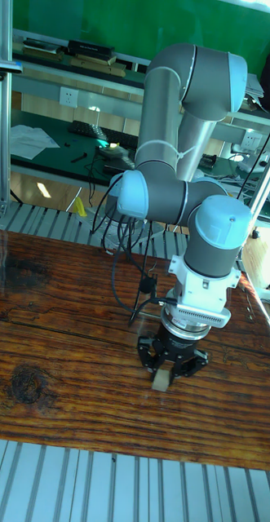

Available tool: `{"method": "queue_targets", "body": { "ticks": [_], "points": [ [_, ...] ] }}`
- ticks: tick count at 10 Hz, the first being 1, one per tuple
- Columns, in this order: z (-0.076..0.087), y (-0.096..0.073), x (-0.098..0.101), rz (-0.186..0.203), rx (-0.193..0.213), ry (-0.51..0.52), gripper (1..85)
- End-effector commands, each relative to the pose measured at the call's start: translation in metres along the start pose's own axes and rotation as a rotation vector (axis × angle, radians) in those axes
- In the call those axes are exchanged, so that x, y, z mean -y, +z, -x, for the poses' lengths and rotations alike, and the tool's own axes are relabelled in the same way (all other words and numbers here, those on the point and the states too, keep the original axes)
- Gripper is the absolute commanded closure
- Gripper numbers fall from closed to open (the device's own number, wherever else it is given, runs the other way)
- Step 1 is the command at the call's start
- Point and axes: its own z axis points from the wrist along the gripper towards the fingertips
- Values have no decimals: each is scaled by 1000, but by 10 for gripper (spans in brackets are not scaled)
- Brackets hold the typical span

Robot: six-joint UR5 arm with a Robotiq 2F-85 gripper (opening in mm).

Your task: Hold a small block with the gripper and sweep it from left to right on the table

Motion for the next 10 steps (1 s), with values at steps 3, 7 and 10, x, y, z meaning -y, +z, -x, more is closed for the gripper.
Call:
{"method": "queue_targets", "body": {
  "ticks": [3,7,10],
  "points": [
    [0,3,-30,-11,-3,58,847],
    [-1,2,-37,-6,-7,68,847],
    [-2,2,-44,11,-7,74,847]
  ]
}}
